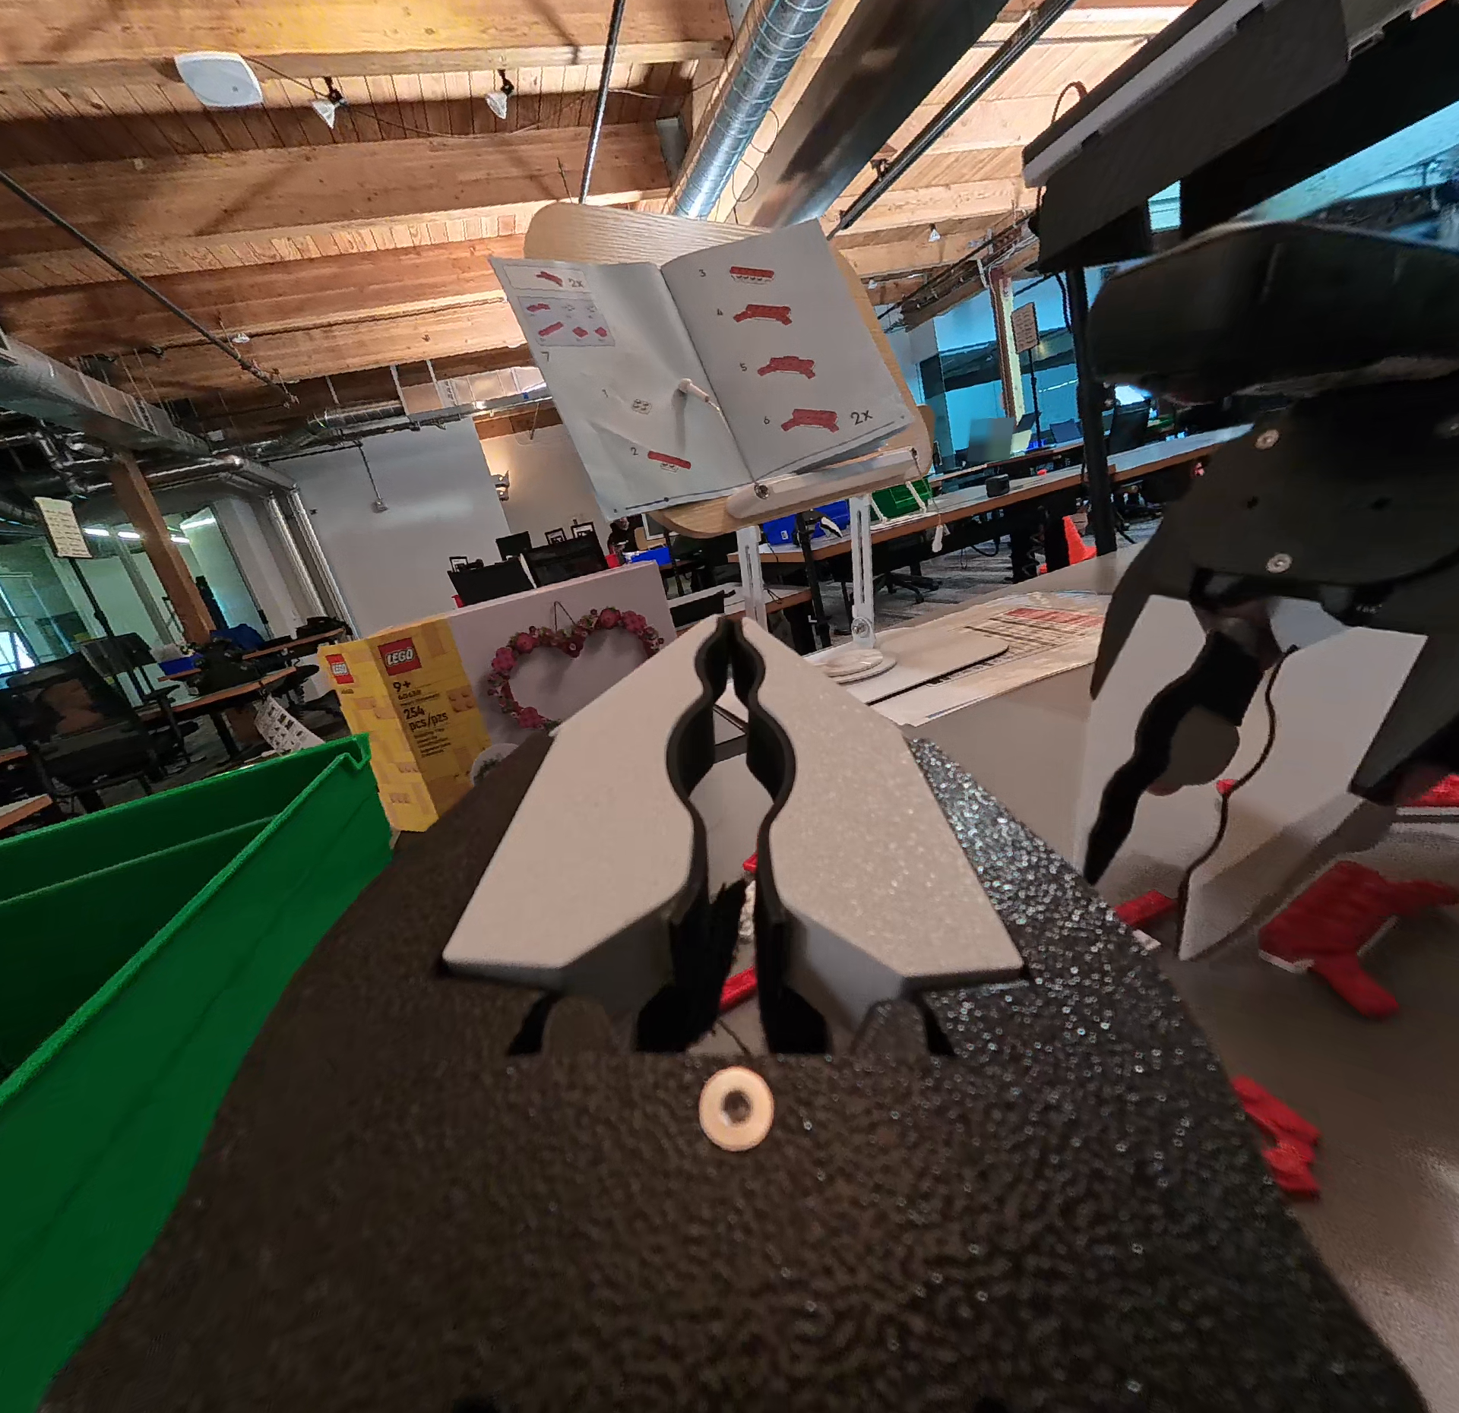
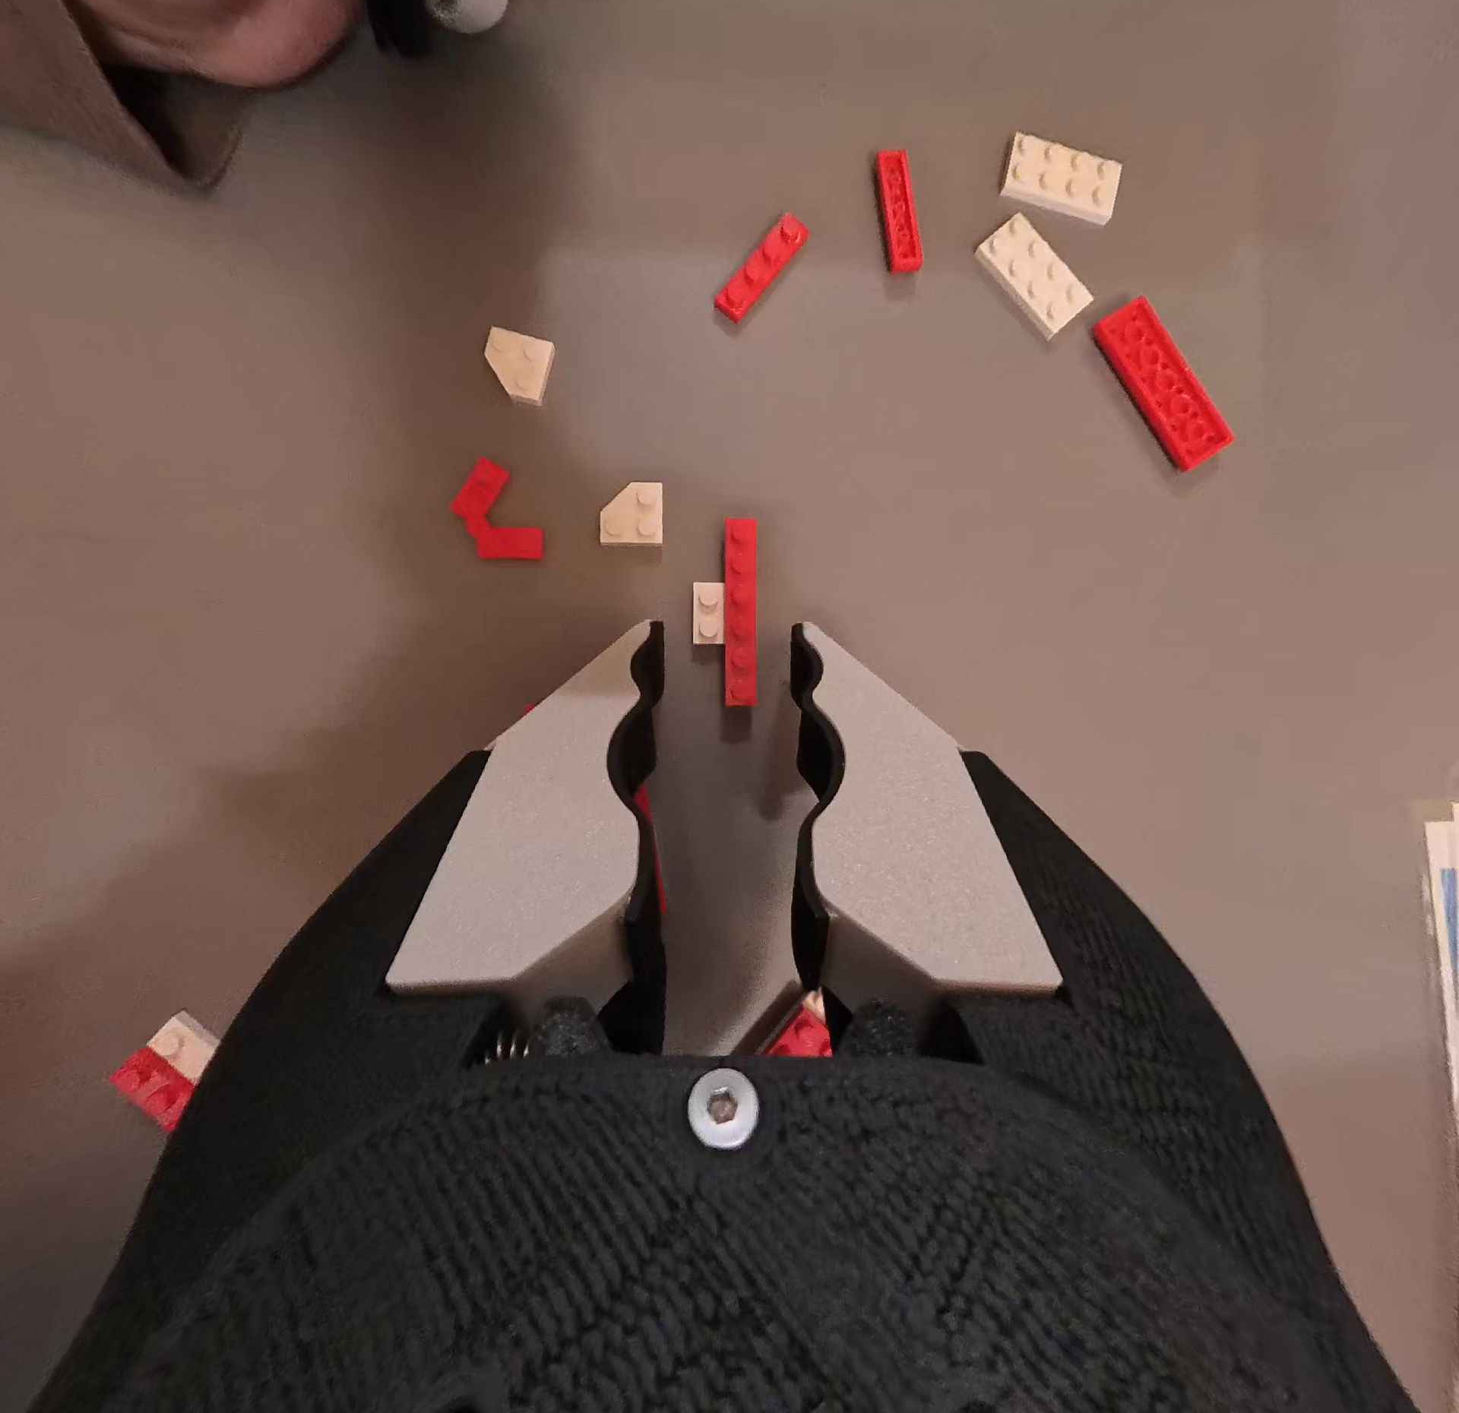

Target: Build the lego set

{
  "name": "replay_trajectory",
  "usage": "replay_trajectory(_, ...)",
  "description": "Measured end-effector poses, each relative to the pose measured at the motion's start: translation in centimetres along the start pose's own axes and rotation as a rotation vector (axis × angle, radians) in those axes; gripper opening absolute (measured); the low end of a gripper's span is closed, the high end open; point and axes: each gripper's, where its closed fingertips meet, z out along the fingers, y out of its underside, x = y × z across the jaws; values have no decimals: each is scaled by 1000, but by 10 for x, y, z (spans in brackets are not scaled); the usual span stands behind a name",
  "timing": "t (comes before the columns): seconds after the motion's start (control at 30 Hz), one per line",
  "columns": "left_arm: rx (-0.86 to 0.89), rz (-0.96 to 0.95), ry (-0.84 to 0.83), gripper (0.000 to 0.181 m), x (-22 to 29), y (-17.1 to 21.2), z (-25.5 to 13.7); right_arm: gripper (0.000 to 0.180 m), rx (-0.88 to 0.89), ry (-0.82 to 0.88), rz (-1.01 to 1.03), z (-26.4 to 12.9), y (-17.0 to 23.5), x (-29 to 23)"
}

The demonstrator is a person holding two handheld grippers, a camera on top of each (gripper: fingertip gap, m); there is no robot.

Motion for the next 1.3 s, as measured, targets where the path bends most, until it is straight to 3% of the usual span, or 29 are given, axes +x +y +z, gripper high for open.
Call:
replay_trajectory(0.2, 6, 7, 4, 0, 0, -2, -1, 29, 46, -36, -15, 2, -11, -8)
replay_trajectory(0.33, 4, 8, 8, 0, 1, -2, -1, 27, -22, -5, -25, 6, -1, -4)
replay_trajectory(0.47, 0, 22, 37, 0, 6, -2, -1, 14, -13, -11, 2, 6, 0, -2)
replay_trajectory(0.53, -26, 38, 126, 0, 17, 0, -1, 14, 12, -9, 18, 7, -1, 0)
replay_trajectory(0.67, -102, 161, 465, 1, 60, 14, -15, 14, 40, -27, 68, 7, 0, 3)
replay_trajectory(0.77, -233, 213, 615, 12, 77, 40, -26, 14, 55, -31, 46, 3, -2, 1)
replay_trajectory(0.9, -301, 124, 712, 28, 87, 43, -34, 14, 100, -53, 19, -5, -12, -5)
replay_trajectory(1.3, -341, 156, 597, 22, 62, 52, -29, 14, -2, -79, -63, 6, -13, -23)
